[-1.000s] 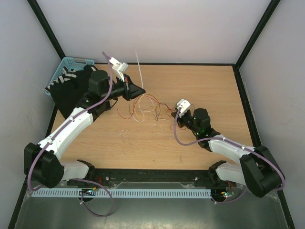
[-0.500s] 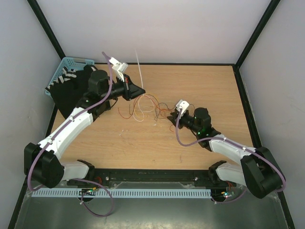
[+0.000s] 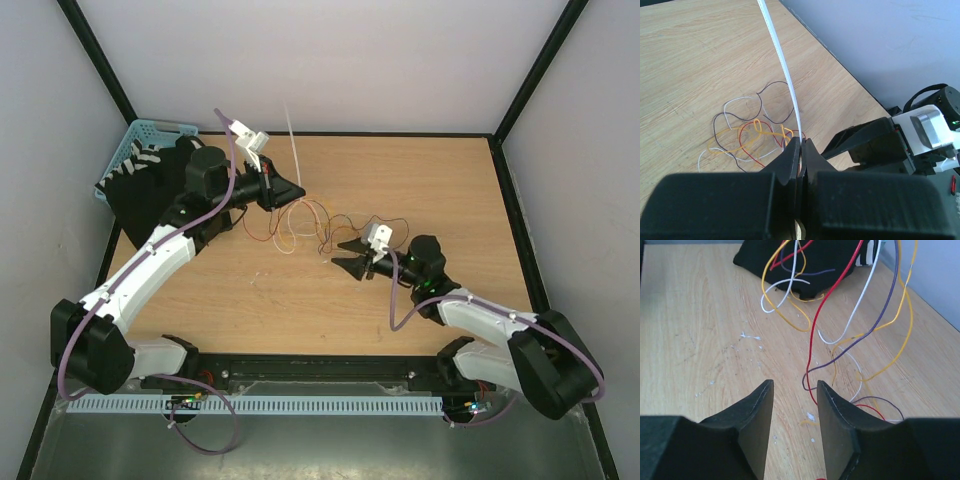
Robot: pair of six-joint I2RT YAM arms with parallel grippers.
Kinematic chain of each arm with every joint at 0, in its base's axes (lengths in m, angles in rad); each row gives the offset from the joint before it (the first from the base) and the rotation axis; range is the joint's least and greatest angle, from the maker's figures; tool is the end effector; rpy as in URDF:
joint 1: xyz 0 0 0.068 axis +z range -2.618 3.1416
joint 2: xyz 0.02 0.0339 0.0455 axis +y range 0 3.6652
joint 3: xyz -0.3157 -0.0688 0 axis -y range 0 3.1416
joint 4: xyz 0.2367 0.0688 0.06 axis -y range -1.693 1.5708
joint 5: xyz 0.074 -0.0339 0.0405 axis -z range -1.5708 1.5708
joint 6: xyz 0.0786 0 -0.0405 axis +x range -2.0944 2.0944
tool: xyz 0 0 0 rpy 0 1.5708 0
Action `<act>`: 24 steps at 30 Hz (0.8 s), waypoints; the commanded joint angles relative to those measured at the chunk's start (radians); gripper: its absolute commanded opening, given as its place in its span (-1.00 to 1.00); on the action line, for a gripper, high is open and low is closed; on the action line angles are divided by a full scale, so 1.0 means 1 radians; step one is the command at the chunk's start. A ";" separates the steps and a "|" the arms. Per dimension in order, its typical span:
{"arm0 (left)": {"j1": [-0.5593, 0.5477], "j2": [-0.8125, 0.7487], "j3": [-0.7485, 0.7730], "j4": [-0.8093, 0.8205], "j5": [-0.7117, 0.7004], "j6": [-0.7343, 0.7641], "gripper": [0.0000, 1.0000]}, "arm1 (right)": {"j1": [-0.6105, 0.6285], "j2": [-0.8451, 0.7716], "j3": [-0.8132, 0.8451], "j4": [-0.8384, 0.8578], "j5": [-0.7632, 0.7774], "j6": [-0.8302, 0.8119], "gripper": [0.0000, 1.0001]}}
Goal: Zip-tie the wires
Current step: Adjust the cable at the center of the board.
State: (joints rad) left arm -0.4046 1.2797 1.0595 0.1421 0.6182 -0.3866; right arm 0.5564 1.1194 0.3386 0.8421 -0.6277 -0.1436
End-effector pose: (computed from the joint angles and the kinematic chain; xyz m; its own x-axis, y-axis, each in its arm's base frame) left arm 0.2681 -0.1643 0.4120 -0.3876 -0.1682 -0.9063 0.7620 0.4948 -0.4178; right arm 0.1709 0.1607 0.2820 0.1839 -0.0220 -0.9827 -0.9083 0.3785 -0.1784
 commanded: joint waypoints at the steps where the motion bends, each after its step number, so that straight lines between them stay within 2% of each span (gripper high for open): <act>1: 0.005 -0.012 0.007 0.019 0.021 -0.004 -1.00 | 0.016 0.054 0.016 0.095 0.104 -0.067 -0.02; 4: 0.004 -0.010 0.008 0.020 0.025 -0.005 -1.00 | 0.015 0.096 0.034 0.111 0.180 -0.111 -0.15; 8: 0.004 -0.010 0.008 0.019 0.026 -0.005 -1.00 | 0.014 0.170 0.083 0.099 0.164 -0.151 -0.26; 14: 0.004 -0.010 0.009 0.020 0.031 -0.008 -1.00 | 0.014 0.278 0.138 0.121 0.089 -0.153 -0.21; 24: 0.000 -0.013 0.010 0.021 0.042 -0.012 -1.00 | 0.014 0.460 0.189 0.307 0.004 -0.065 -0.14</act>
State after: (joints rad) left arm -0.4046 1.2797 1.0595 0.1421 0.6376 -0.3908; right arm 0.5697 1.5326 0.4877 1.0176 -0.5594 -0.2554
